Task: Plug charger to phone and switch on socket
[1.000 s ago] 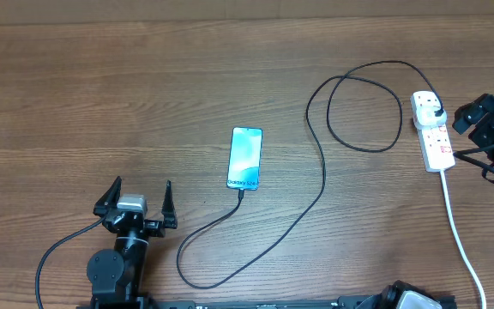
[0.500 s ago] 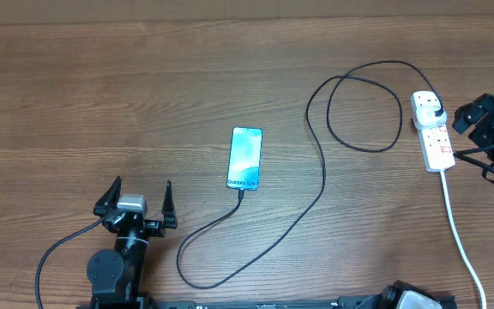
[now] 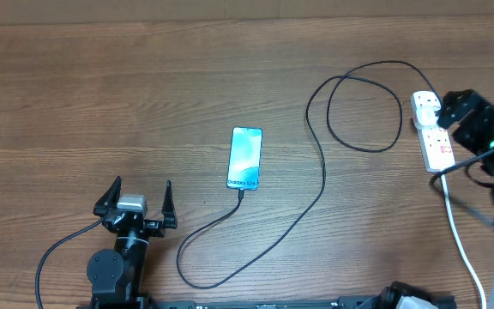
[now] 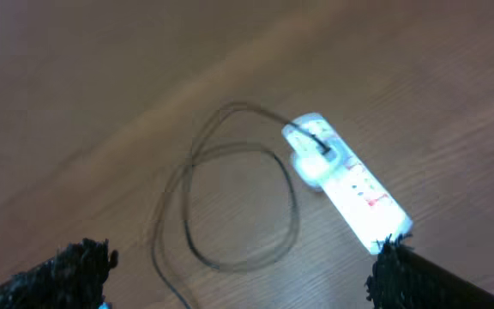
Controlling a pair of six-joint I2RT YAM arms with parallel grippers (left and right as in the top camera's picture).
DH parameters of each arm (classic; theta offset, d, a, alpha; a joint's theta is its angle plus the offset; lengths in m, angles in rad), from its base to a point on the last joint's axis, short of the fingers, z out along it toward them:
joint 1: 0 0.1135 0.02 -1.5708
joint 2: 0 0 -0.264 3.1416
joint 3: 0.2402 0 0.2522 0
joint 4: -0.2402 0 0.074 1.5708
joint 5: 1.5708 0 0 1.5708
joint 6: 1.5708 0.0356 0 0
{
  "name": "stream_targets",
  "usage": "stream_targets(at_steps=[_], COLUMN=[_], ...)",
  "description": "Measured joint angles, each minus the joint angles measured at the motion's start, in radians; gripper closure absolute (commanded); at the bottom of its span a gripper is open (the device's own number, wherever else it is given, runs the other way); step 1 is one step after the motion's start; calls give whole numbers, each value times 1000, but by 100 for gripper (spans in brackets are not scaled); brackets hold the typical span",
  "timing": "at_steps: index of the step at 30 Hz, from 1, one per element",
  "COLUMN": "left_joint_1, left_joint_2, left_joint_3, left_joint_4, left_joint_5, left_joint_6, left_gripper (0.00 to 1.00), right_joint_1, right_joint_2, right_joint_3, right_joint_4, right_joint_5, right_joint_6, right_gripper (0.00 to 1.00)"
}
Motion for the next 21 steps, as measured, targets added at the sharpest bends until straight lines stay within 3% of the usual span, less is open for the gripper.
stream_targets(at_steps=[10,21], left_joint_1=[0,0], left_joint_2=[0,0], left_joint_3=[0,0], left_joint_4=[0,0], left_joint_5=[0,0], left_joint_6=[0,0], left_gripper=[0,0], right_joint_1=[241,357], right_joint_2=[-231,-473], right_joint_3=[-438,-859], right_joint_4=[605,1065], right_joint_5=[-43,-48], right_joint_6=[0,0], right_gripper=[0,0])
